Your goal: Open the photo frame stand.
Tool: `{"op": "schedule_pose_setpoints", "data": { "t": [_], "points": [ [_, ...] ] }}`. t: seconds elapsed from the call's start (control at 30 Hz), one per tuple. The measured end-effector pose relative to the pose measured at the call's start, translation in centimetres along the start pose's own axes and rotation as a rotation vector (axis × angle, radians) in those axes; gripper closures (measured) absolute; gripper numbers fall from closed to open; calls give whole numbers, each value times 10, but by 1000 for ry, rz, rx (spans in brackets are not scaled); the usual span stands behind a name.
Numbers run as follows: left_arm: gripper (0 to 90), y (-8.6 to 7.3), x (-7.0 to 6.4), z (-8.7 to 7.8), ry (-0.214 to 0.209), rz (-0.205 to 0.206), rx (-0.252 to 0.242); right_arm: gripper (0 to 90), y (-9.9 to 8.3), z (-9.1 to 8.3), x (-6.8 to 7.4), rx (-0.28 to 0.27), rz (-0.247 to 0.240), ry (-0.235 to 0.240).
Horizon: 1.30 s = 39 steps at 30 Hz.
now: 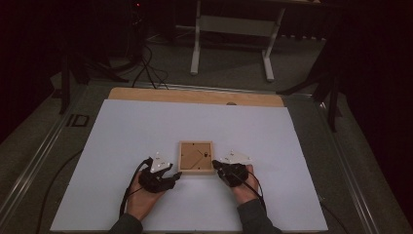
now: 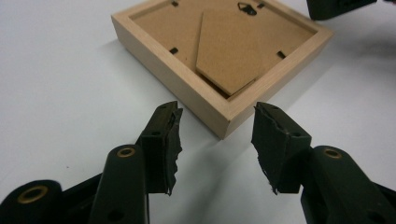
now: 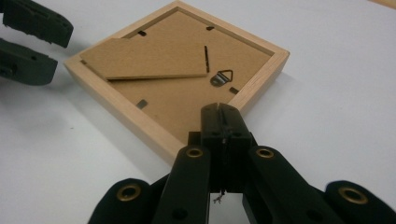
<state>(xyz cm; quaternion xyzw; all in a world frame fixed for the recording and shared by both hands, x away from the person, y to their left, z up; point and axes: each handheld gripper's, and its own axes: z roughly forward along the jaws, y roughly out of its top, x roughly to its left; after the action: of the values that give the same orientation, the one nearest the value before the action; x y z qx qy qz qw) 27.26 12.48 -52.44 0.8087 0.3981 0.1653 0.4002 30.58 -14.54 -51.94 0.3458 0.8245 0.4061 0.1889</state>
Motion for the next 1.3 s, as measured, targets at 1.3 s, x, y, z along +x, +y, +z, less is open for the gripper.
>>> {"op": "schedule_pose_setpoints", "data": {
  "t": [1.3],
  "points": [
    [459, 49, -11, 41, -3, 83, 91, 897, -4, -1, 7, -23, -13, 45]
  ]
}}
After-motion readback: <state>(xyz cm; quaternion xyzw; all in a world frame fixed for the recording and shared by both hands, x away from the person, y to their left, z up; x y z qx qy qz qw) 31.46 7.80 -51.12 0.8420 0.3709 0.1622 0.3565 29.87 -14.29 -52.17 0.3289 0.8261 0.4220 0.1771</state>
